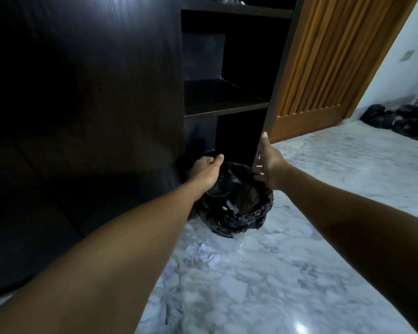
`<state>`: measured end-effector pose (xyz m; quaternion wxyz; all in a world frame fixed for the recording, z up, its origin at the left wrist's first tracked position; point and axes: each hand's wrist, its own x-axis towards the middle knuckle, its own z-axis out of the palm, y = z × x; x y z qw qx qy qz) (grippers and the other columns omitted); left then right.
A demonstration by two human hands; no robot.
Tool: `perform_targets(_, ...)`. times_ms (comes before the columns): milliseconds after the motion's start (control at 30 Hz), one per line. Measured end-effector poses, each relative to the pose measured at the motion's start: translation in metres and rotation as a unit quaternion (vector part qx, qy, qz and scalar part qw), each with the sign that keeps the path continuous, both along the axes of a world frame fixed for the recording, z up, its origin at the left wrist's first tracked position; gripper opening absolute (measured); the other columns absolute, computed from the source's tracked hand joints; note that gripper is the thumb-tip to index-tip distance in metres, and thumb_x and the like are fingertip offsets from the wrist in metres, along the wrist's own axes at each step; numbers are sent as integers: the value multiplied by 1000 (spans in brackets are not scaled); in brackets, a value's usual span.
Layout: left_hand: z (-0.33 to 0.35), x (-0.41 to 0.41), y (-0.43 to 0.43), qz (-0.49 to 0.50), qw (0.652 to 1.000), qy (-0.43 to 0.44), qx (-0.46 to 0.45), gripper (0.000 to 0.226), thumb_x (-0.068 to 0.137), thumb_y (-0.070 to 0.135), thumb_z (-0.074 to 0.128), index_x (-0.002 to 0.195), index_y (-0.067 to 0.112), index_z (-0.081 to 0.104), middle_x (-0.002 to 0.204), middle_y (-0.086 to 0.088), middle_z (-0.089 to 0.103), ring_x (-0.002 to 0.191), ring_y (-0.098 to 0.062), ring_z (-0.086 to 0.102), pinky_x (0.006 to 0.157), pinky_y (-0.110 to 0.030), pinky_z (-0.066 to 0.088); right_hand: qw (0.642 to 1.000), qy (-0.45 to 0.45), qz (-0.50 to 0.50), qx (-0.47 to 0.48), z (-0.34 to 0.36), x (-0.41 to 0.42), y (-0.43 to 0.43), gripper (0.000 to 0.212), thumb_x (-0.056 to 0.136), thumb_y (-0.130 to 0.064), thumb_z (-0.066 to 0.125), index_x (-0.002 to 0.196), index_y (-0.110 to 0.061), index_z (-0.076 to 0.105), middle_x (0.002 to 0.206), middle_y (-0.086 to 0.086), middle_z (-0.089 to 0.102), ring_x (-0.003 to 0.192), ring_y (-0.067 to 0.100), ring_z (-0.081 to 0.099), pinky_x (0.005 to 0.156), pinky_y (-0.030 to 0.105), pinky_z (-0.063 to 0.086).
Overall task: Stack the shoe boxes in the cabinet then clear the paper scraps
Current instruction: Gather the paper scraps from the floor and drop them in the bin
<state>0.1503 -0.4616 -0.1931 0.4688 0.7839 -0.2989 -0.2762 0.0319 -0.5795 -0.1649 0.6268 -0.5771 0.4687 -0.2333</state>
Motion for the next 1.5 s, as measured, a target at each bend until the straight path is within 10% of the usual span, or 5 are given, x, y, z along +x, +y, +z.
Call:
perform_targets(100,16,9,43,15,999,-41,-27,51,100,50,54,139,17,53,137,-2,57,124,-24,54,96,-33,44,997,16,50,-65,28,2,33,65,96,-66,44,132,-12,53,128,15,60,110,35,63,99,49,53)
perform_targets(400,-80,26,241,69,984,-134,96,62,91,46,68,141,14,53,141,-8,59,129,-25,55,105,-33,44,956,120,213,-161,-74,-10,162,51,98,-45,59,53,-21,50,46,-4,44,49,20,45,60,39,39)
perform_targets(700,-220,42,294,-84,946,-194,247,110,67,84,45,157,24,25,163,2,28,152,-18,20,121,-34,21,839,312,341,-286,-237,-42,147,88,85,-80,40,150,-21,36,151,-2,37,132,18,49,102,36,47)
perform_targets(1333,-331,44,270,-163,930,-202,258,142,54,100,54,158,32,-14,167,9,-19,150,-16,-30,124,-53,-9,721,208,553,-362,-353,18,128,128,66,-91,55,160,-28,-6,169,-3,-8,154,15,-17,126,51,-1)
perform_targets(1500,-324,54,256,-296,871,-285,269,161,35,102,56,157,31,-21,163,5,-32,148,-24,-36,120,-56,-17,609,240,635,-410,-349,6,154,152,47,-101,56,157,-27,-18,167,4,-20,152,23,-24,122,50,-14)
